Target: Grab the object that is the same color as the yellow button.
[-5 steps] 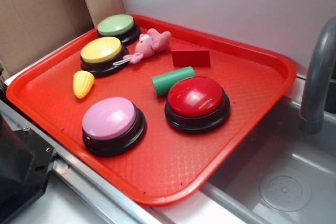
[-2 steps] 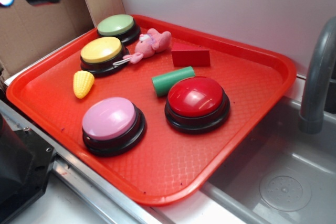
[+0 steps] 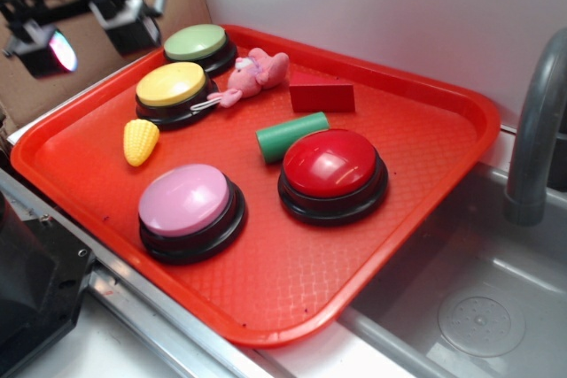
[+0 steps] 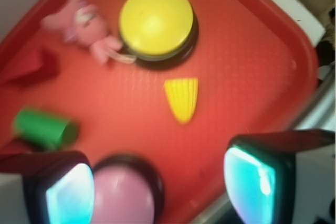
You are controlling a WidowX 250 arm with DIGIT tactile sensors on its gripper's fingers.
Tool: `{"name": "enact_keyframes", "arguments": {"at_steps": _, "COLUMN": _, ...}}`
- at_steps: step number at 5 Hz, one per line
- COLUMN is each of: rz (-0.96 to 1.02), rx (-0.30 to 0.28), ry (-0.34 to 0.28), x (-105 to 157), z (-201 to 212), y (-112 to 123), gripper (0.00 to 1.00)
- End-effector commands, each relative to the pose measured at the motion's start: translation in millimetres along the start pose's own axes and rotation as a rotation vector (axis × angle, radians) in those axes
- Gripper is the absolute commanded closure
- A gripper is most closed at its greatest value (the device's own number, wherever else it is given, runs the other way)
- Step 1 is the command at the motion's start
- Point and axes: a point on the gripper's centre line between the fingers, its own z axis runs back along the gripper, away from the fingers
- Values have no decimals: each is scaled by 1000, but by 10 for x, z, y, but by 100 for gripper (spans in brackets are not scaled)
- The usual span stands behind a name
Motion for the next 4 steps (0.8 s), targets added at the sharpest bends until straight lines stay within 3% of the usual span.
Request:
{"name": "enact_keyframes", "arguments": {"at_steps": 1, "rz": 30, "rx": 25, "ry": -98, "x": 255, "z": -471, "y": 170, "gripper": 0}}
{"name": "enact_keyframes", "arguments": {"at_steps": 2, "rz": -16, "rx": 7, "ry": -72, "x": 185, "z": -653, "y": 128, "gripper": 0}}
{"name": "enact_keyframes", "arguments": {"at_steps": 4, "rz": -14, "rx": 2, "ry": -115, "x": 250, "z": -857, "y": 116, "gripper": 0}}
